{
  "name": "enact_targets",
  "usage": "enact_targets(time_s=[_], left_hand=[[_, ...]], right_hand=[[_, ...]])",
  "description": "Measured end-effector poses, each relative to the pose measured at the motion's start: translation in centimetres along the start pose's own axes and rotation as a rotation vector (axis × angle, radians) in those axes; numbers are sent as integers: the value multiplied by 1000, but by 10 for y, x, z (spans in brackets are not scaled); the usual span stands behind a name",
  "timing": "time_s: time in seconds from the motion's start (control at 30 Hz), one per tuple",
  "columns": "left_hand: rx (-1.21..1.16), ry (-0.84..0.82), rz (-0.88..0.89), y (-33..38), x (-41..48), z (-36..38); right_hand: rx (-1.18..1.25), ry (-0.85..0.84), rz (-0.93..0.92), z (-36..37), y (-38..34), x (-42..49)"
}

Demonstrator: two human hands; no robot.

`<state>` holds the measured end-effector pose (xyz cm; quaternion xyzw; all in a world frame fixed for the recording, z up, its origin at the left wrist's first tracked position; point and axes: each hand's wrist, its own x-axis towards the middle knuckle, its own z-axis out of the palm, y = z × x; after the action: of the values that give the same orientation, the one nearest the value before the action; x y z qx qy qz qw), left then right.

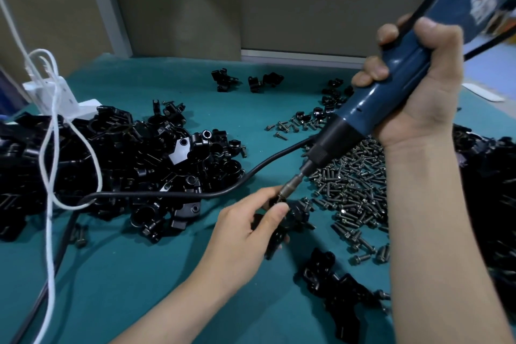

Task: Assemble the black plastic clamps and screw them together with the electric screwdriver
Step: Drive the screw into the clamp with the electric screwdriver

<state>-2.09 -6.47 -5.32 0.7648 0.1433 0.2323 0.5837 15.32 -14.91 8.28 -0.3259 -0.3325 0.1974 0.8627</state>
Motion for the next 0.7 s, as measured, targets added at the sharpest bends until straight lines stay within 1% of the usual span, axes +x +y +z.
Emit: enact_targets(time_s=[0.07, 0.2, 0.33, 0.4, 0.53, 0.7], left_hand=[[-150, -40, -79, 0, 0, 1], [-207, -58, -156, -3, 1, 3], [-540, -55, -288, 3, -2, 8], [-617, -66, -327, 5, -3, 9], [-470, -91, -287, 5, -1, 5], [-477, -128, -259, 2, 1, 4]], right_hand=[[38, 45, 11, -7, 2, 1], [91, 81, 29, -15, 5, 4], [109, 81, 37, -17, 8, 6], [109, 84, 44, -17, 9, 6], [143, 78, 60, -19, 11, 7], [164, 80, 73, -19, 10, 6]])
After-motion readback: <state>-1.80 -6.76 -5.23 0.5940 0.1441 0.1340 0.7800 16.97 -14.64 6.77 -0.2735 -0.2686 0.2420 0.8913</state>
